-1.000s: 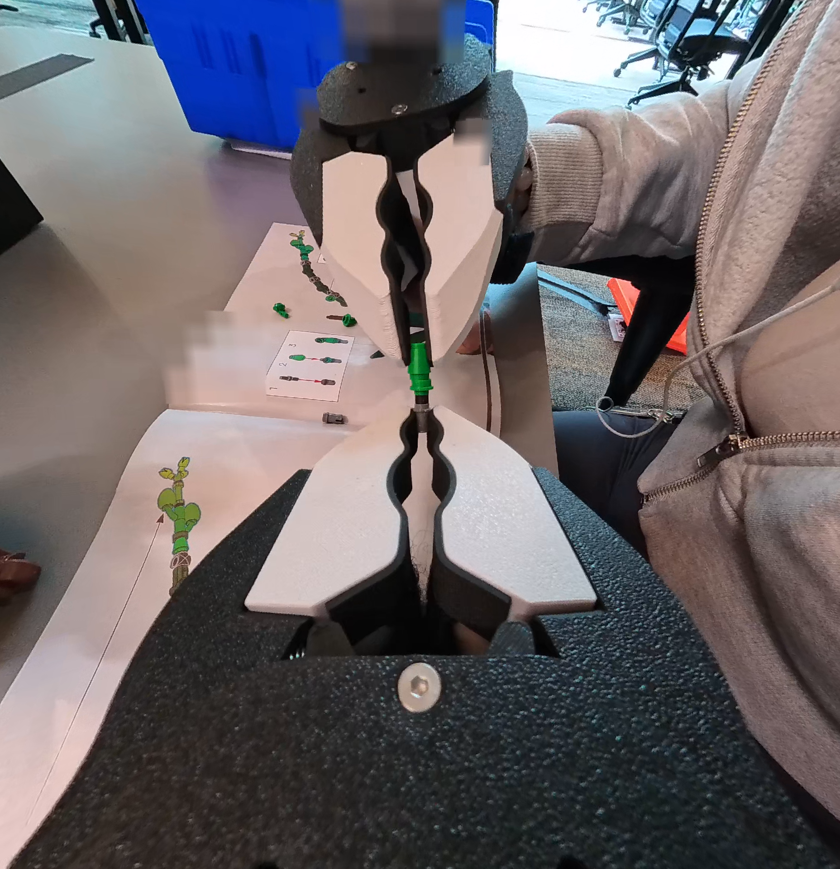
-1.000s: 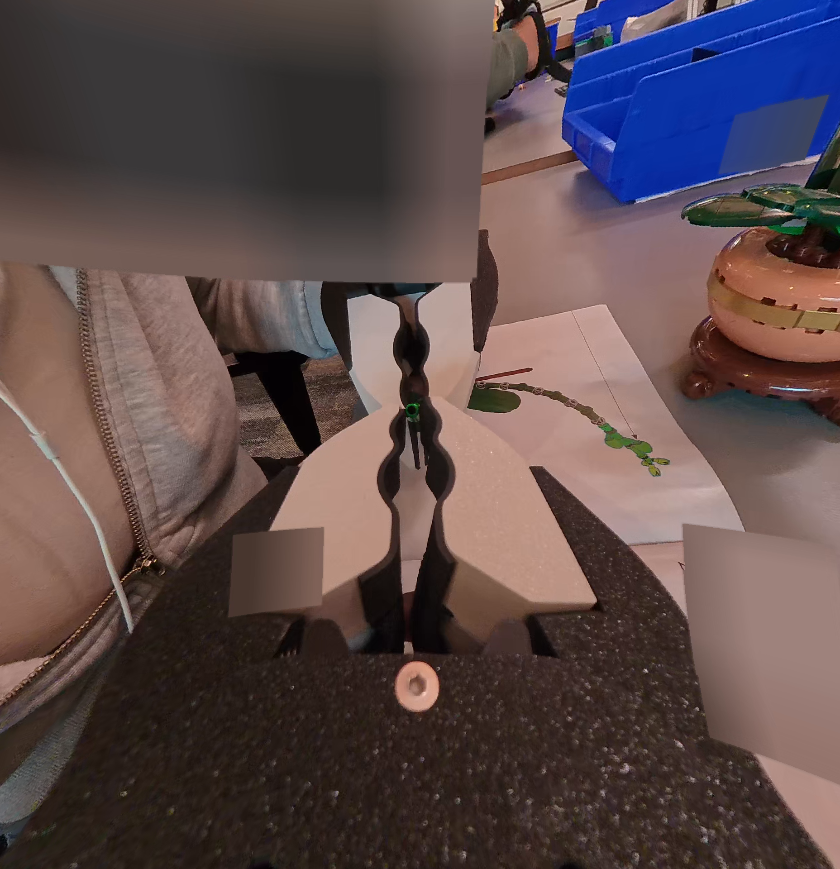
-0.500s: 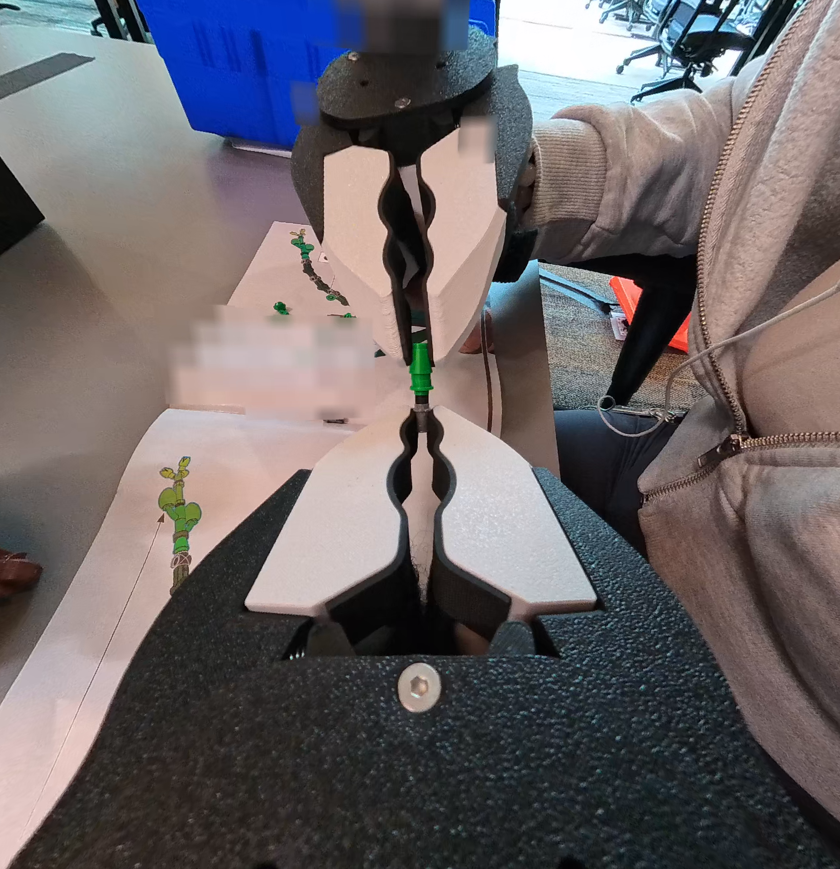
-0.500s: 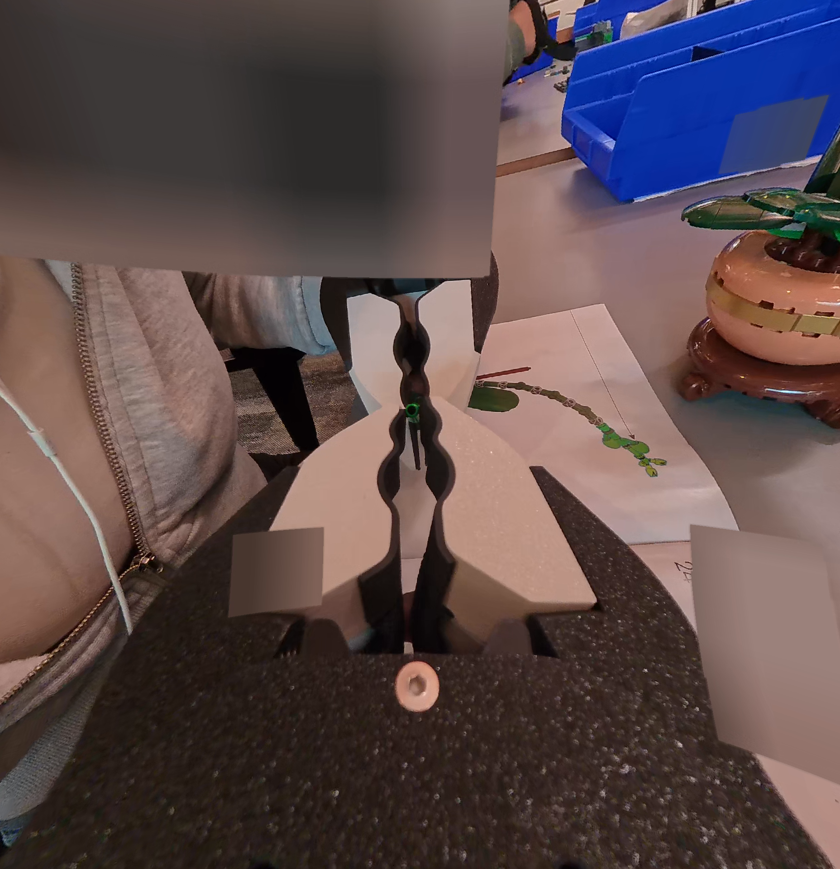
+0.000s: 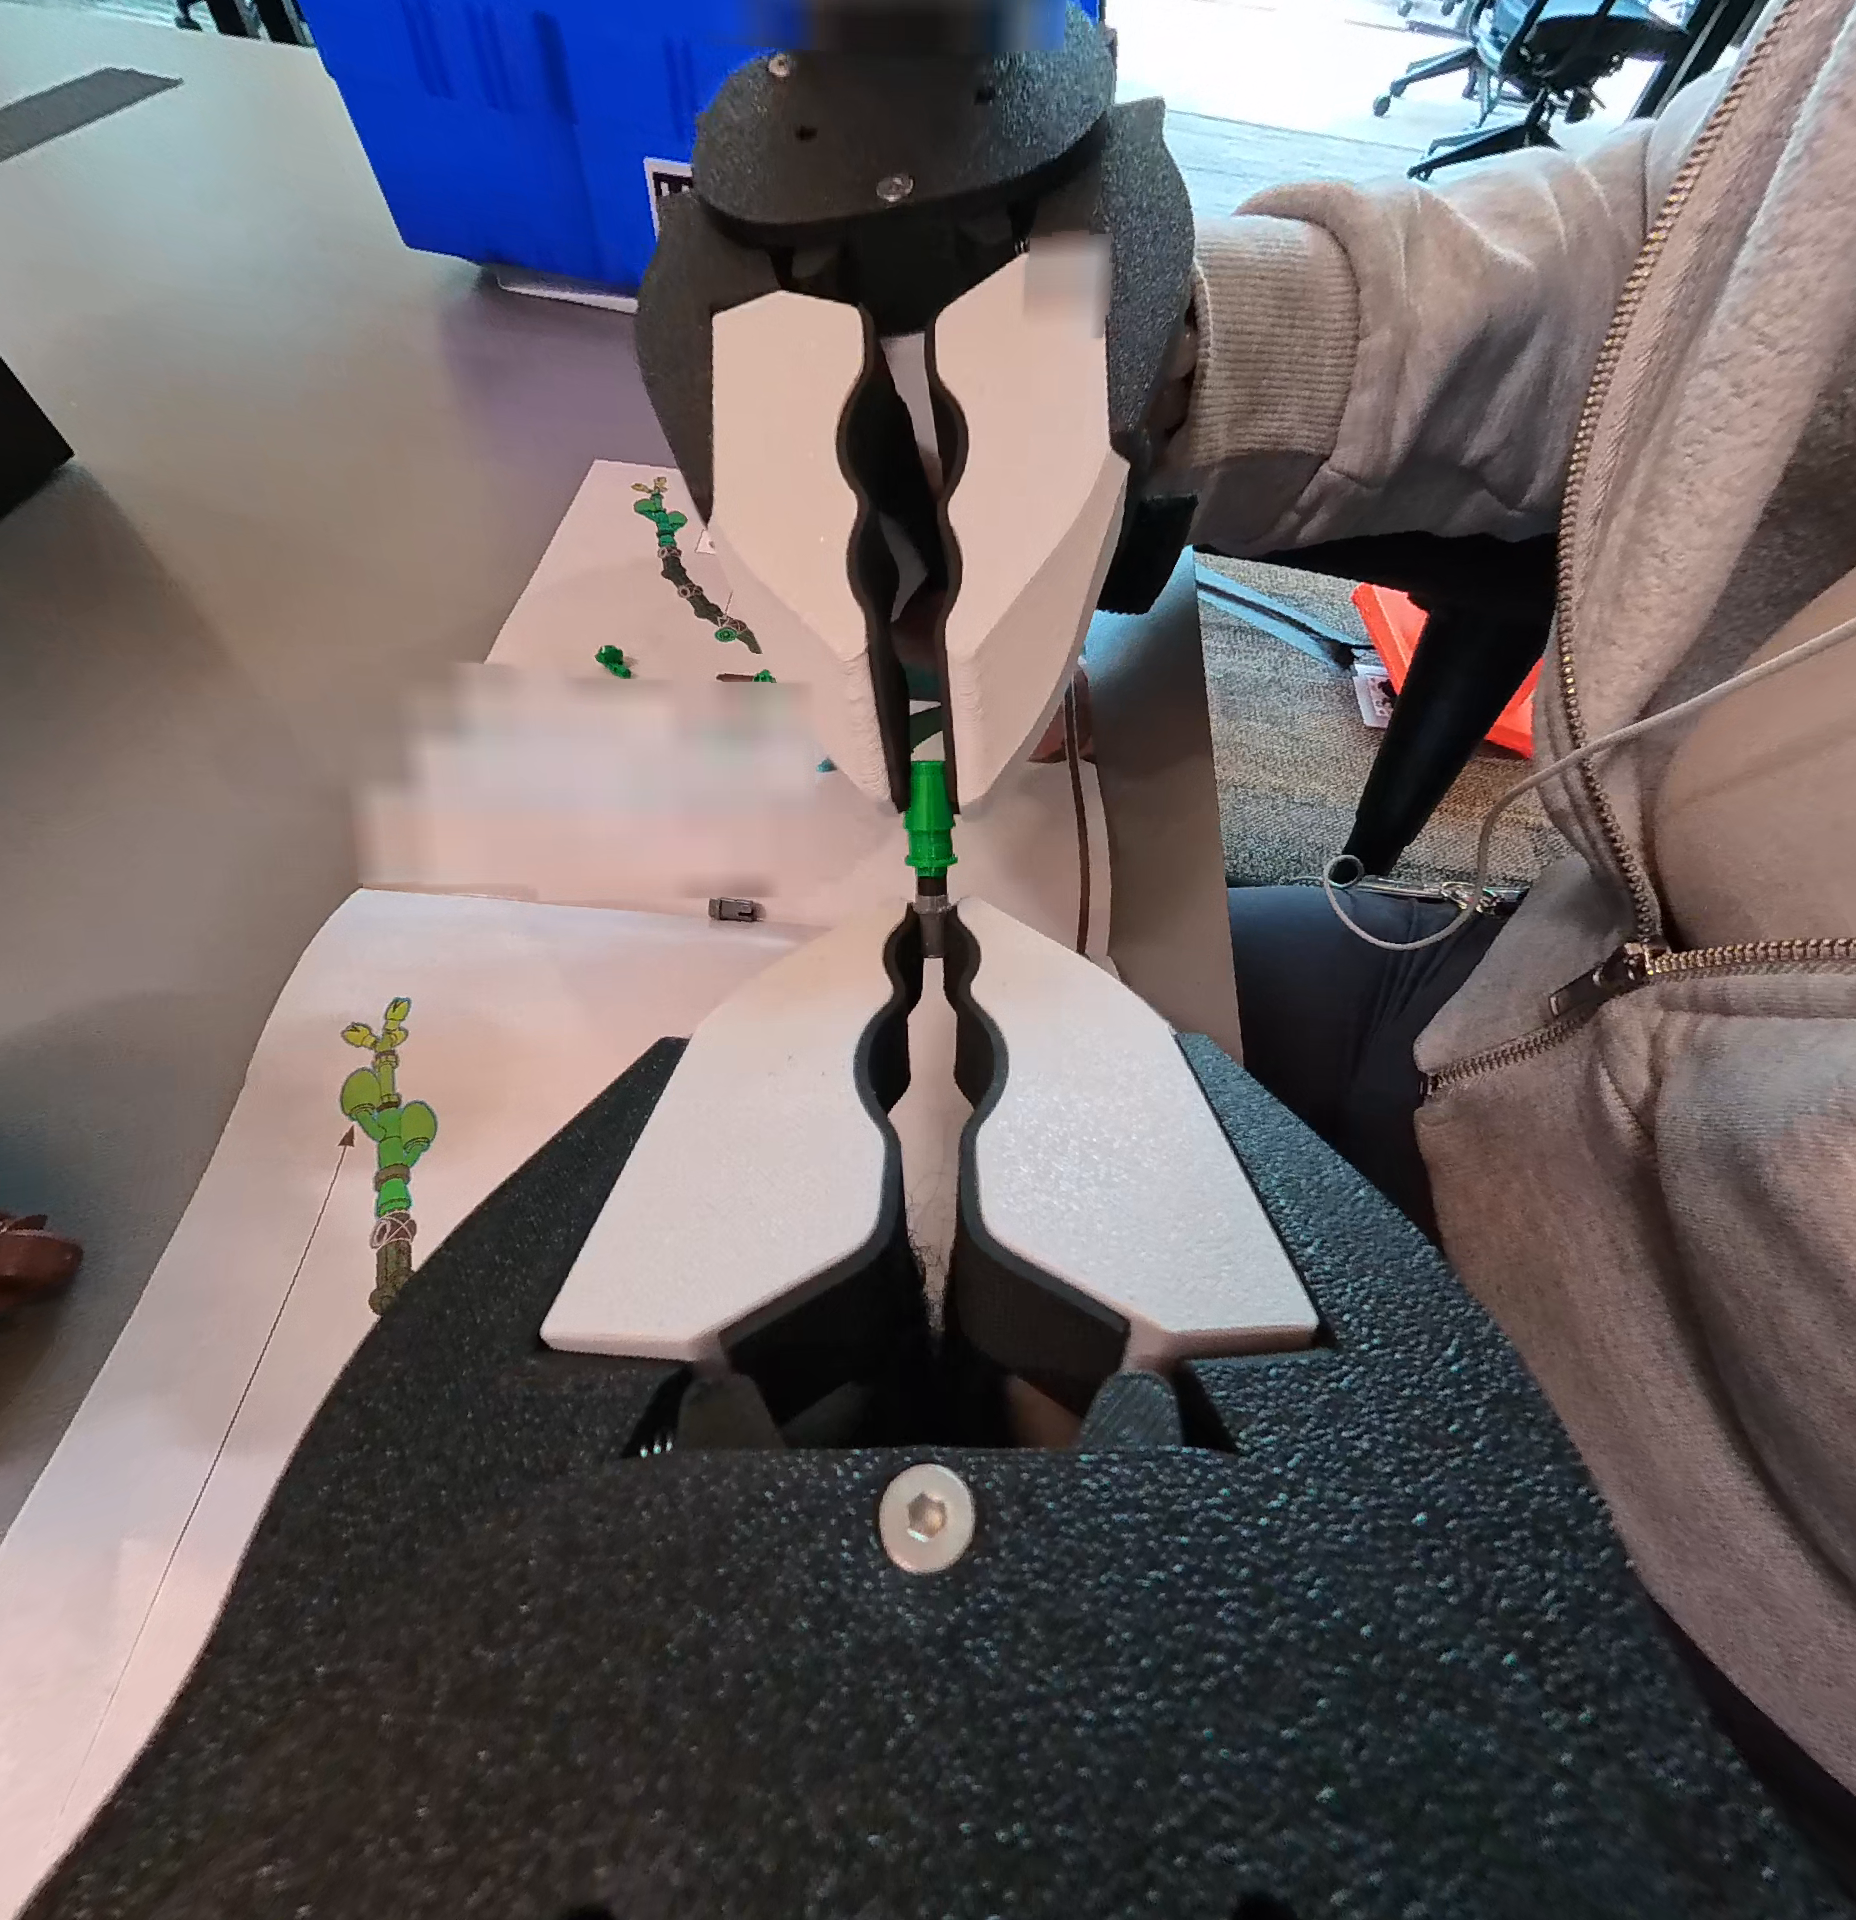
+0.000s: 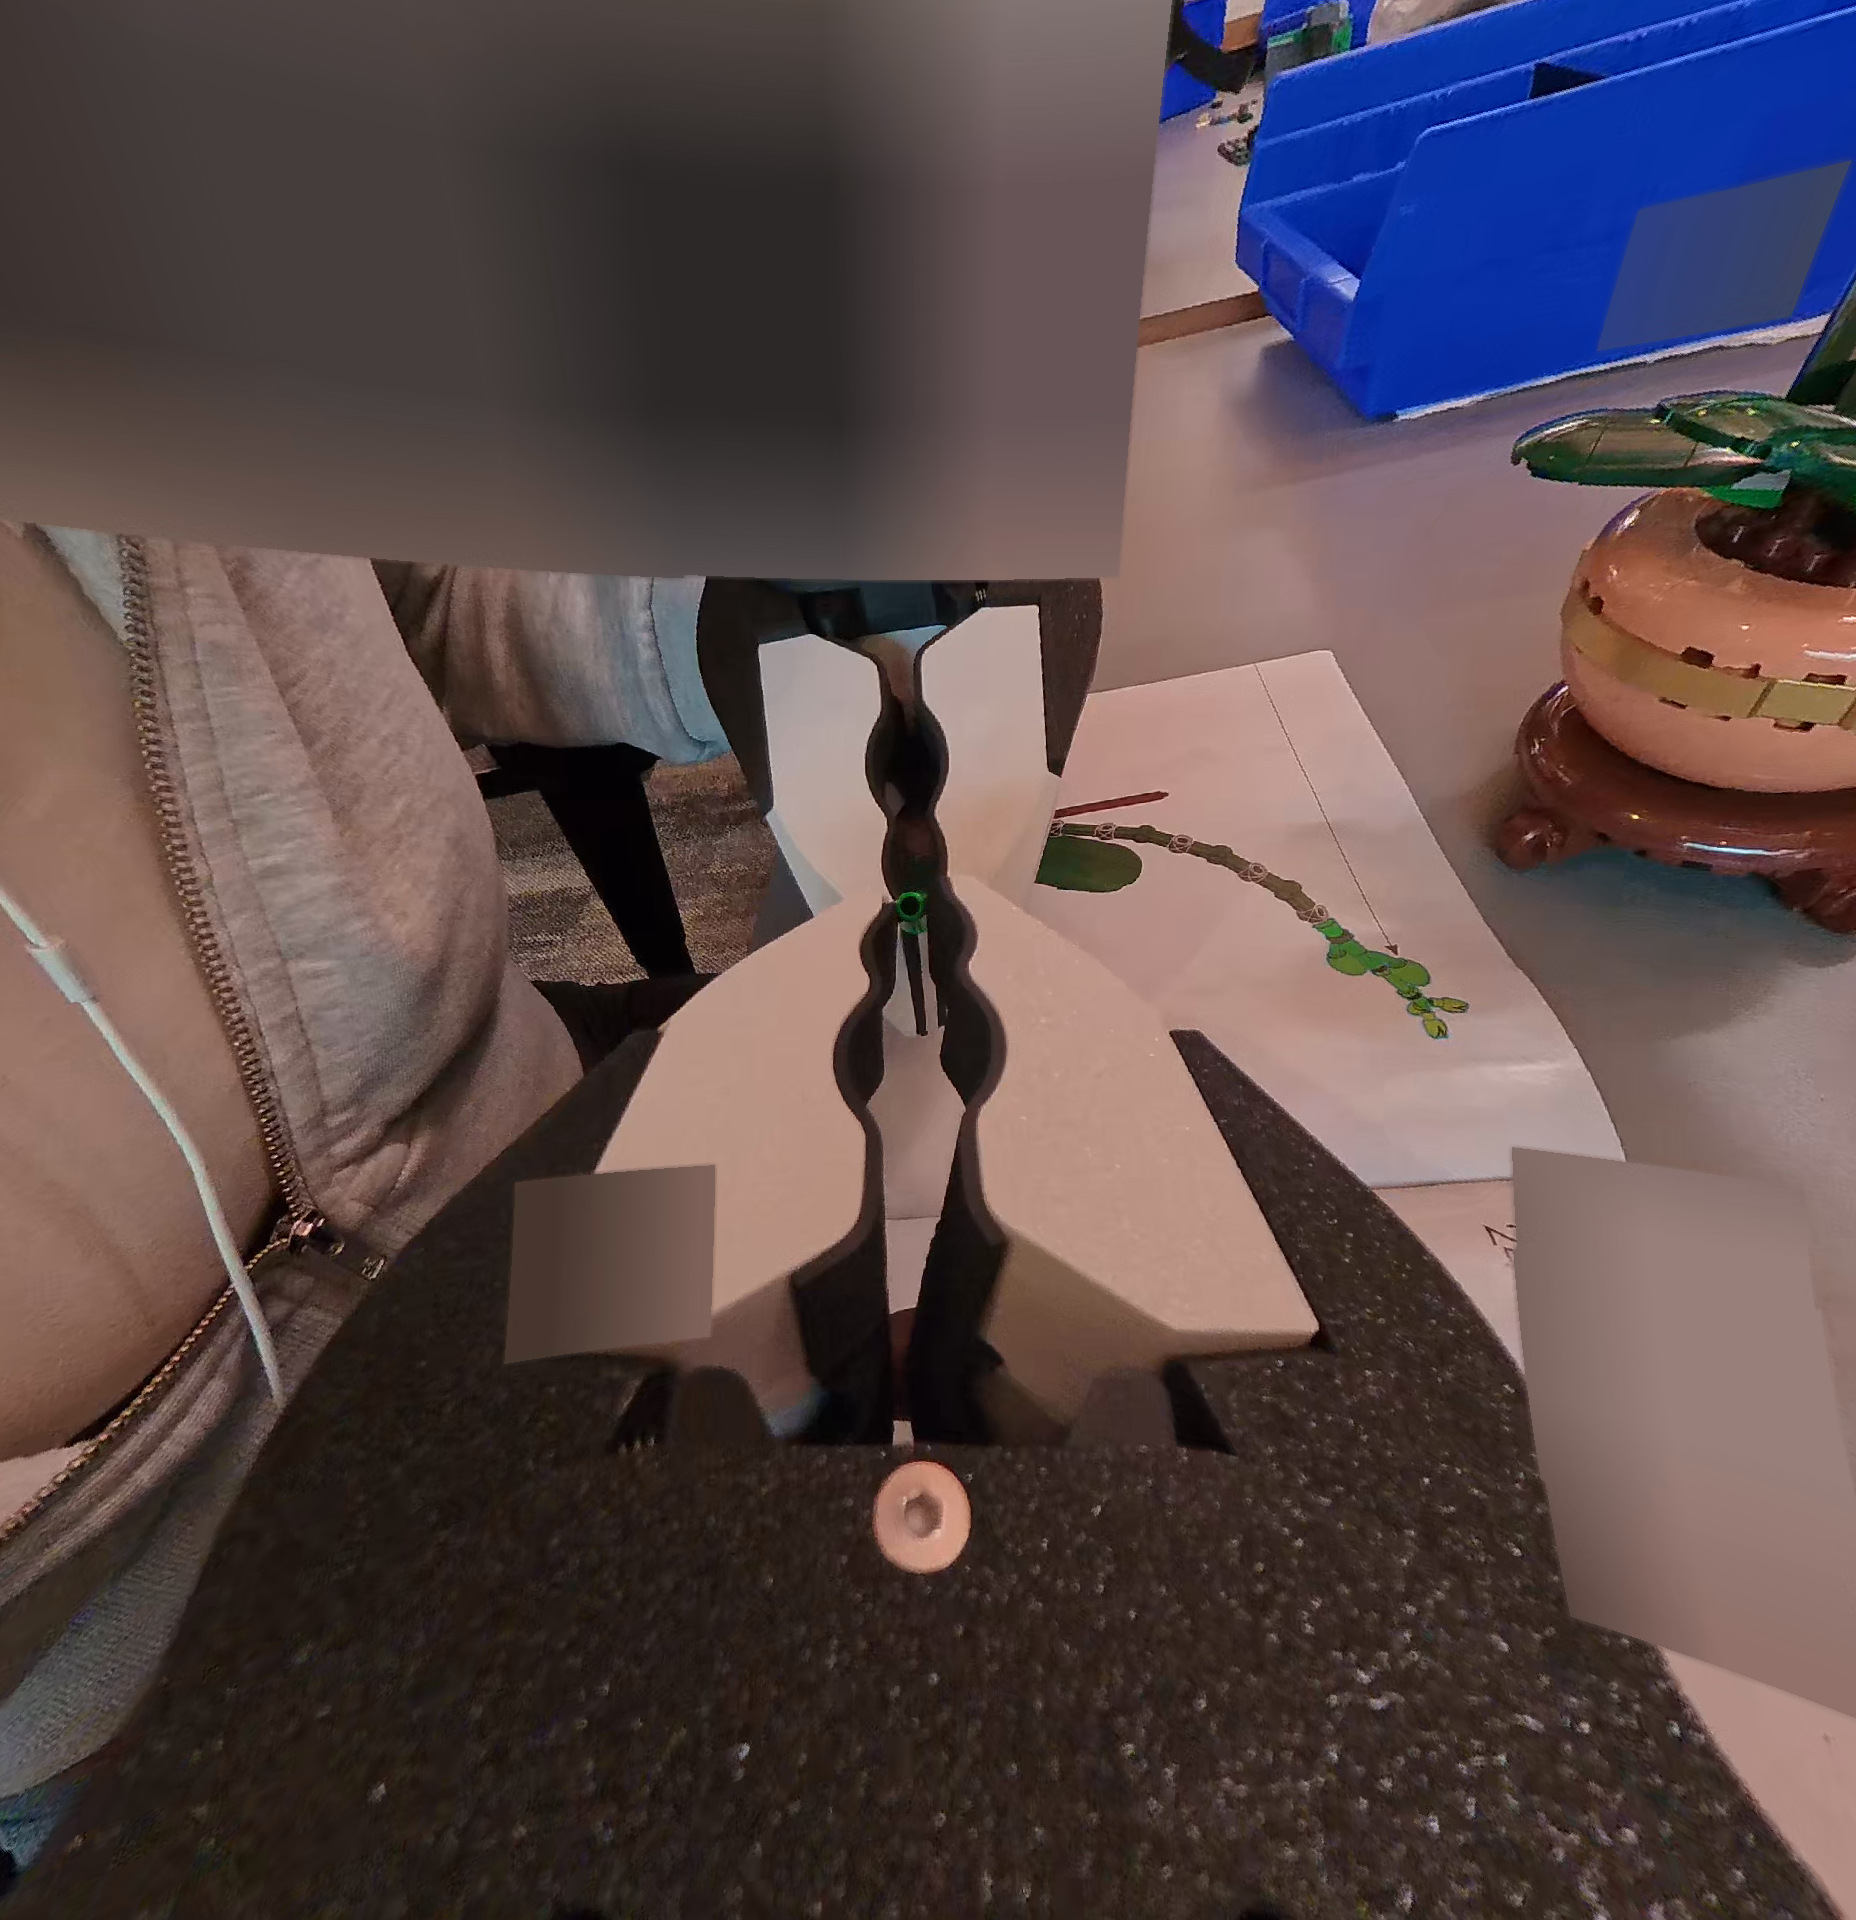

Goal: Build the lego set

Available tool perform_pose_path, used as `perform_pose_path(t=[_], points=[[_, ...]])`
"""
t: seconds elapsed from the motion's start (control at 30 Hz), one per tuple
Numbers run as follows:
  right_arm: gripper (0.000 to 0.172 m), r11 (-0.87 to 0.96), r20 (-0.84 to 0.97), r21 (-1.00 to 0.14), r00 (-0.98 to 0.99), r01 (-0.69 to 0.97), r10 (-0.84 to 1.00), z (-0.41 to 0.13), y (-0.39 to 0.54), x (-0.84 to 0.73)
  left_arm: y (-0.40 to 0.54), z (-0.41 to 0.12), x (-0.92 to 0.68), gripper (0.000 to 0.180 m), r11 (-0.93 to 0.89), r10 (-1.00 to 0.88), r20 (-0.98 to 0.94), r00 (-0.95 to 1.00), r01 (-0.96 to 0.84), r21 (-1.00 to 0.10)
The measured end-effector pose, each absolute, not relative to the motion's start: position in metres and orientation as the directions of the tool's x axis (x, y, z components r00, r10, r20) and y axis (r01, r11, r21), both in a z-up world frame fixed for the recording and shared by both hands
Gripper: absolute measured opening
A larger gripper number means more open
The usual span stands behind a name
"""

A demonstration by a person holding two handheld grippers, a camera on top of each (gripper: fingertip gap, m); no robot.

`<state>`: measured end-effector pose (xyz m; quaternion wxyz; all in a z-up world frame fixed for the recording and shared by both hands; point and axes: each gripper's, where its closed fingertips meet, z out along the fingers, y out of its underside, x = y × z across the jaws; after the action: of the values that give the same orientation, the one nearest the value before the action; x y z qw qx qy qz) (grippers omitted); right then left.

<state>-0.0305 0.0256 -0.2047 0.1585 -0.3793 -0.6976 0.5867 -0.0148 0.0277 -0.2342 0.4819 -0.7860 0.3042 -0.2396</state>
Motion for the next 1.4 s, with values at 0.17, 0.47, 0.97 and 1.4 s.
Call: perform_pose_path(t=[0.17,0.47,0.97,1.4], points=[[0.005,0.058,-0.179,-0.943,-0.648,0.326,0.741,-0.2050,0.0248,-0.0303,0.0268,-0.2339,-0.0142,0.002,-0.342,-0.714,0.075,0.696,-0.254,-0.905],[0.005,0.090,-0.076,-0.960,-0.555,0.265,0.828,-0.2047,0.0240,-0.0248,0.0228,-0.2352,-0.0104,0.002,-0.334,-0.735,0.065,0.675,-0.277,-0.901],[0.005,0.069,-0.090,-0.964,-0.559,0.258,0.824,-0.2039,0.0237,-0.0246,0.0227,-0.2350,-0.0103,0.002,-0.337,-0.736,0.072,0.673,-0.272,-0.901],[0.005,0.074,-0.085,-0.964,-0.559,0.256,0.824,-0.2042,0.0237,-0.0249,0.0227,-0.2356,-0.0101,0.002,-0.335,-0.736,0.065,0.674,-0.279,-0.900]])
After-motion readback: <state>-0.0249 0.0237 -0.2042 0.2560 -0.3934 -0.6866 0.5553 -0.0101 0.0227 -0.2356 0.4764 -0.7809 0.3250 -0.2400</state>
